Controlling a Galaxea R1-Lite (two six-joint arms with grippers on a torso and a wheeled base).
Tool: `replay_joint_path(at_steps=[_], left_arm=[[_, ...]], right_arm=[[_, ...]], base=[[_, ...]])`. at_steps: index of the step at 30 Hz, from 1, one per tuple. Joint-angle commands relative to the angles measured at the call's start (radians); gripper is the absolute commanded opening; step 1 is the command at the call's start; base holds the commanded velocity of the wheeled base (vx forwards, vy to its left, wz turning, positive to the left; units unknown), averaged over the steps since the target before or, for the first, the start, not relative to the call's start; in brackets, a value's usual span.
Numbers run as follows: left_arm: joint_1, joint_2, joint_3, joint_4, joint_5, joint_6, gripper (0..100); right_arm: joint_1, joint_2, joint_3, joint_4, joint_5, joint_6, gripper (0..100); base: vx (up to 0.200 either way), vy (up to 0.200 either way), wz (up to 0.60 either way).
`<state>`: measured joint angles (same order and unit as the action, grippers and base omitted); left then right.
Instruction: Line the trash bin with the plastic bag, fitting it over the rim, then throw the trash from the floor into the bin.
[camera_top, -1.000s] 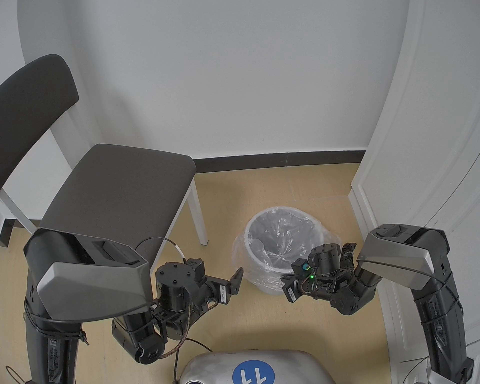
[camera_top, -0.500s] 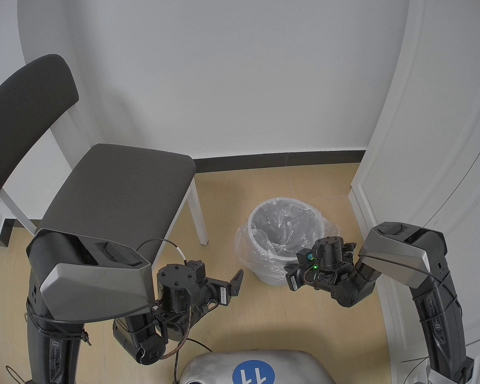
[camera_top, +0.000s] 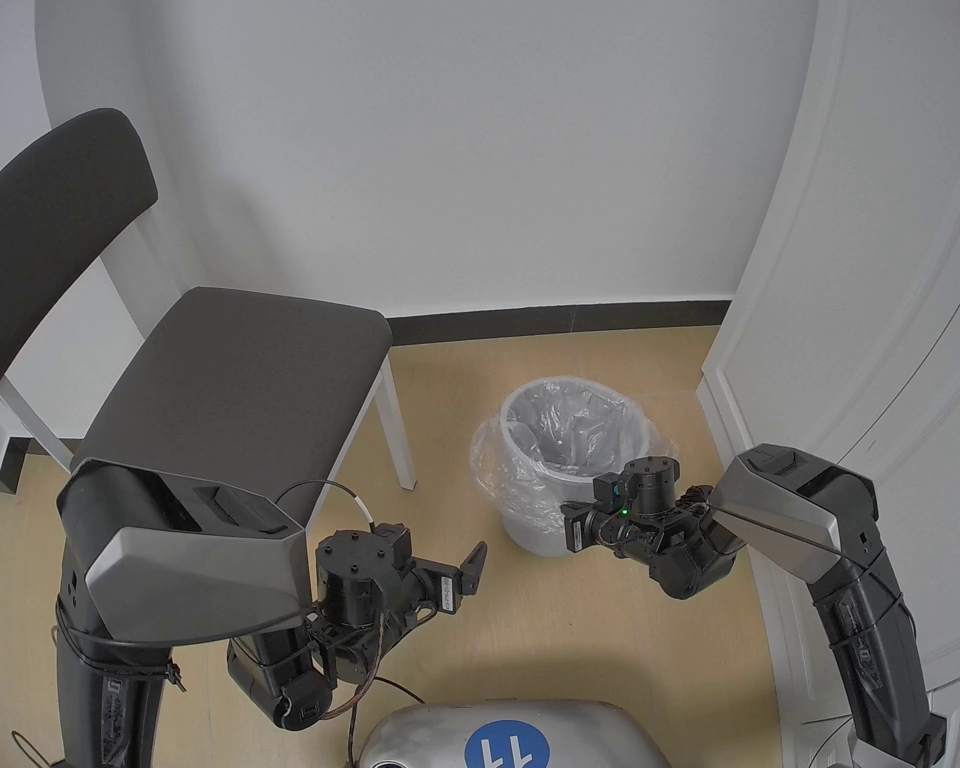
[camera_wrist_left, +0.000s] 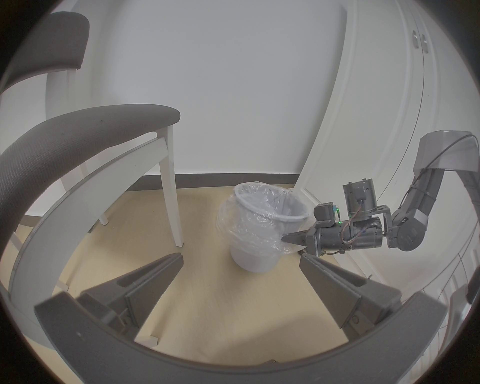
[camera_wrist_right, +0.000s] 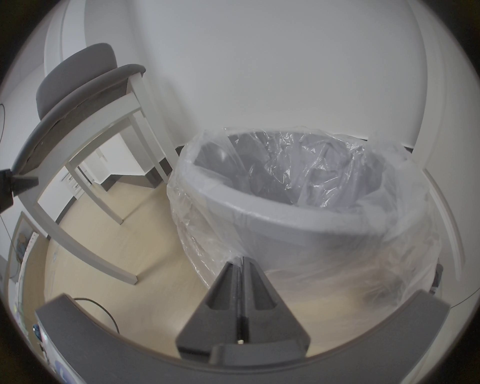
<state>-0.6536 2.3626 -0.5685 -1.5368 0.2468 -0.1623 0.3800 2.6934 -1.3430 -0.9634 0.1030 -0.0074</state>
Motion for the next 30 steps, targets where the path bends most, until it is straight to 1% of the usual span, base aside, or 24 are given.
replay_joint_path(at_steps=[1,6,12,14,18,21,26,28,30], left_arm=[[-0.001,0.009,-0.001,0.0,0.0,0.0,100],[-0.003,0.009,0.001,0.0,0.0,0.0,100],[-0.003,0.009,0.001,0.0,0.0,0.0,100],[-0.003,0.009,0.001,0.0,0.0,0.0,100],[-0.004,0.014,0.001,0.0,0.0,0.0,100],[-0.006,0.014,0.001,0.0,0.0,0.0,100],[-0.004,0.014,0.001,0.0,0.0,0.0,100],[-0.004,0.014,0.001,0.0,0.0,0.0,100],[-0.004,0.012,0.001,0.0,0.0,0.0,100]], right_arm=[[-0.007,0.028,-0.038,0.002,0.0,0.014,0],[-0.027,0.052,-0.114,0.077,-0.002,0.055,0],[-0.044,0.086,-0.17,0.089,-0.002,0.087,0],[-0.049,0.095,-0.188,0.114,0.0,0.095,0],[-0.05,0.091,-0.202,0.173,0.003,0.109,0],[-0.05,0.089,-0.203,0.176,0.001,0.126,0],[-0.049,0.089,-0.205,0.183,-0.002,0.129,0],[-0.05,0.08,-0.197,0.213,-0.002,0.129,0],[-0.053,0.043,-0.179,0.282,0.0,0.127,0]], base=[[0.0,0.0,0.0],[0.0,0.0,0.0],[0.0,0.0,0.0],[0.0,0.0,0.0],[0.0,0.0,0.0],[0.0,0.0,0.0],[0.0,0.0,0.0],[0.0,0.0,0.0],[0.0,0.0,0.0]])
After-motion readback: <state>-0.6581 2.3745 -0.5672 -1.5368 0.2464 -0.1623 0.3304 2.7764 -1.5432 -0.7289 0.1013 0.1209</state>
